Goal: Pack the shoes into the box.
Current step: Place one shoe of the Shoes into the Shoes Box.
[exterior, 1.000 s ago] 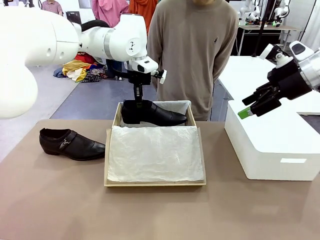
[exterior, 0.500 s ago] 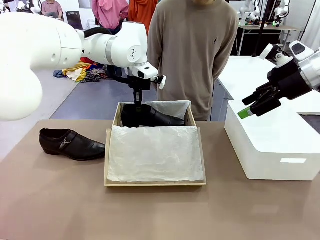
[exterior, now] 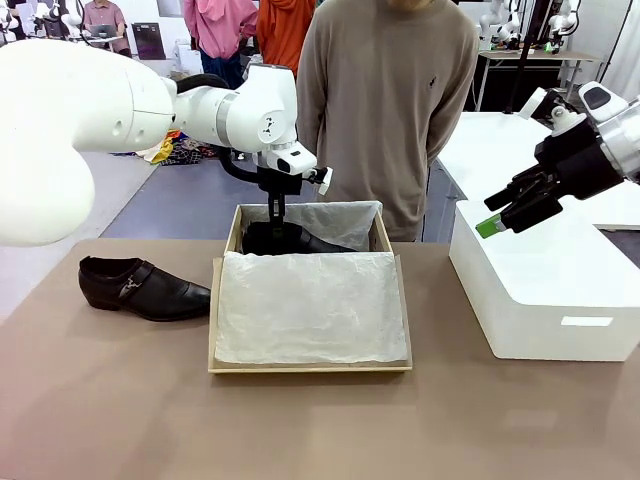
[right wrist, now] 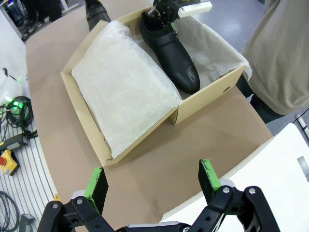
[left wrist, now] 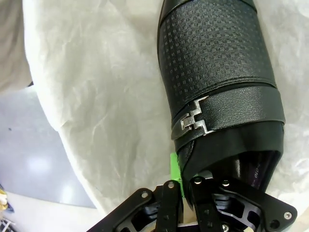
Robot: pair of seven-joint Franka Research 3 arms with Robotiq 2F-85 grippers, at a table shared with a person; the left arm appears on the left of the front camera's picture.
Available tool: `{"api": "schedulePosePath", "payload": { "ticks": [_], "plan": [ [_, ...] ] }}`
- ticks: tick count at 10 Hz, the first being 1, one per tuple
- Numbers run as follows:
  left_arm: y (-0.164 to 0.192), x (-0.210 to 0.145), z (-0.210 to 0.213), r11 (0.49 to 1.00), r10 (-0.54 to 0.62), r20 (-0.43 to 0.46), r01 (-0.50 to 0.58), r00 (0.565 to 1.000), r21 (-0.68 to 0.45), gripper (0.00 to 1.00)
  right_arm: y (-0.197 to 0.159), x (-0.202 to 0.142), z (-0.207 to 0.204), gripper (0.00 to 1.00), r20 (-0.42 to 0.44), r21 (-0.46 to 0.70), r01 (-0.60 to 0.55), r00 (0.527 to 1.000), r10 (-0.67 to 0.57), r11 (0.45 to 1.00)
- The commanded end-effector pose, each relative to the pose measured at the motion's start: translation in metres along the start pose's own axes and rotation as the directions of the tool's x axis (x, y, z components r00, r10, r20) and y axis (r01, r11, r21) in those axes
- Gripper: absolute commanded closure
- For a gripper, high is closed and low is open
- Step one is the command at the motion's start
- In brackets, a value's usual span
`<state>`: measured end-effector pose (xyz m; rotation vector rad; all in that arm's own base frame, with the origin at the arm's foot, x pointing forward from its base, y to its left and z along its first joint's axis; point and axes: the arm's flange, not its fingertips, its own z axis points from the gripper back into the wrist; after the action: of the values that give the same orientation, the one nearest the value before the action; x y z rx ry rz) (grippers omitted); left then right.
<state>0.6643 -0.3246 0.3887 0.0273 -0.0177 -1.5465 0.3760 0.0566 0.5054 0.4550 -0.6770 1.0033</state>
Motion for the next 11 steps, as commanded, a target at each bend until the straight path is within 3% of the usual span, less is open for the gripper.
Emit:
{"api": "schedulePosePath", "payload": {
  "ticks": [1,2,3,7,8,11],
  "plan": [
    [-0.002,-0.002,0.001,1.000,-0.014,-0.022,0.014,1.000,0.021,1.00,-0.004,0.001,-0.002,0.00,0.031,0.009,-0.026,0.999,0.026,1.000],
    [-0.003,-0.002,0.001,0.999,-0.025,-0.018,0.025,1.000,0.021,1.00,-0.004,0.001,-0.002,0.00,0.031,0.009,-0.026,0.999,0.026,1.000],
    [-0.004,-0.002,0.002,0.999,-0.032,-0.022,0.033,0.999,0.021,0.87,-0.004,0.001,-0.002,0.00,0.031,0.009,-0.026,0.999,0.026,1.000],
    [-0.007,-0.010,0.019,1.000,-0.025,-0.018,0.026,1.000,0.012,0.12,-0.004,0.001,-0.002,0.00,0.031,0.009,-0.026,0.999,0.026,1.000],
    [-0.008,-0.017,0.034,1.000,-0.019,0.001,0.019,1.000,0.010,0.00,-0.004,0.001,-0.002,0.00,0.031,0.009,-0.026,0.999,0.026,1.000],
    [-0.016,-0.044,0.085,0.999,-0.032,0.009,0.032,0.999,0.014,0.00,-0.004,0.001,-0.002,0.00,0.031,0.009,-0.026,0.999,0.026,1.000]
  ]
}}
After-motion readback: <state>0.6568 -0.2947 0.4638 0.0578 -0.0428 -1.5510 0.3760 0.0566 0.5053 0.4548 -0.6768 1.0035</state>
